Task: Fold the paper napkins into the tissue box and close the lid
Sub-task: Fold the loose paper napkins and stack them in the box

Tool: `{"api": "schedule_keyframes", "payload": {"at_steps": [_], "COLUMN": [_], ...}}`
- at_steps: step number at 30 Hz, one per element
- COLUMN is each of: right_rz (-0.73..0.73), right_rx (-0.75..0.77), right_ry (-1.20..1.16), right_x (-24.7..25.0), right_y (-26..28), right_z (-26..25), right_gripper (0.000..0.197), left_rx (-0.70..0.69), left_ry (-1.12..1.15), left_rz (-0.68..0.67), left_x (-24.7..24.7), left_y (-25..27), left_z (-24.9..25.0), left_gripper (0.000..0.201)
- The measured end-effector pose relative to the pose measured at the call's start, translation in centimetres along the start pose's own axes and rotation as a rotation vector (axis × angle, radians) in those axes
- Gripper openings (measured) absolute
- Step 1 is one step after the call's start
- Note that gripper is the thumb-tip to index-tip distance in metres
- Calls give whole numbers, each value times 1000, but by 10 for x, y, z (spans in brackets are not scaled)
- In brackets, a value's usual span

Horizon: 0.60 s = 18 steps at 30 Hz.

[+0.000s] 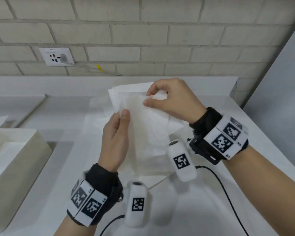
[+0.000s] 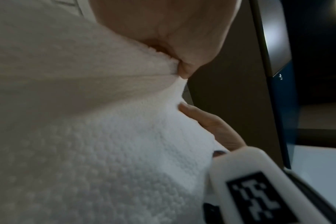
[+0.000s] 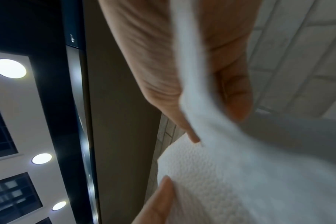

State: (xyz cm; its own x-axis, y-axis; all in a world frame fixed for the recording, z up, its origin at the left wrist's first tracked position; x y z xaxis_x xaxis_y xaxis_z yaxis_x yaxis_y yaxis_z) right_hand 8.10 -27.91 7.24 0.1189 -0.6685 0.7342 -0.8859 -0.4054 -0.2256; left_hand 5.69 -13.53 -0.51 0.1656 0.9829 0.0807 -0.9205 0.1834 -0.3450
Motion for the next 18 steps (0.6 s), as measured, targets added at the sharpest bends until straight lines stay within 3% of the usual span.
{"api": "schedule_keyframes", "payload": {"at_steps": [4, 9, 14, 18], "right_rz": [-26, -6, 108, 45], "right_rx": [6, -42, -45, 22], "right_ry": [-36, -47, -41, -10], "right_x": [-9, -9, 13, 21], "right_y": [-4, -4, 5, 12], "right_z": [2, 9, 18, 16], "right_gripper": [8, 10, 20, 39], "left_rx": [29, 52, 132, 181], "left_ry": [36, -40, -13, 36], "left_rz": [-60, -37, 165, 298], "left_x": [-4, -2, 31, 62], "left_y": [2, 1, -5, -11], "left_z": [-2, -6, -22, -42], "left_gripper": [58, 25, 33, 33]}}
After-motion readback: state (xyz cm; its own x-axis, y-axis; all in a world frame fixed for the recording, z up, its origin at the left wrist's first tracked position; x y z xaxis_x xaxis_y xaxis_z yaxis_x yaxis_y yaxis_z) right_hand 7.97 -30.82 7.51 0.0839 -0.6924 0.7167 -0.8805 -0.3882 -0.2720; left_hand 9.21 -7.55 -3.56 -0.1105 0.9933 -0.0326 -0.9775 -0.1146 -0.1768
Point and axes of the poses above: each hand's wrist, its own y-axis away from the middle knuckle, its own x-axis out of the back of the hand, z = x × y, the point moved 7 cm from there along -y, towards the middle knuckle, and after that the axes turned 14 degrees about -z, right-handed, at the moved point
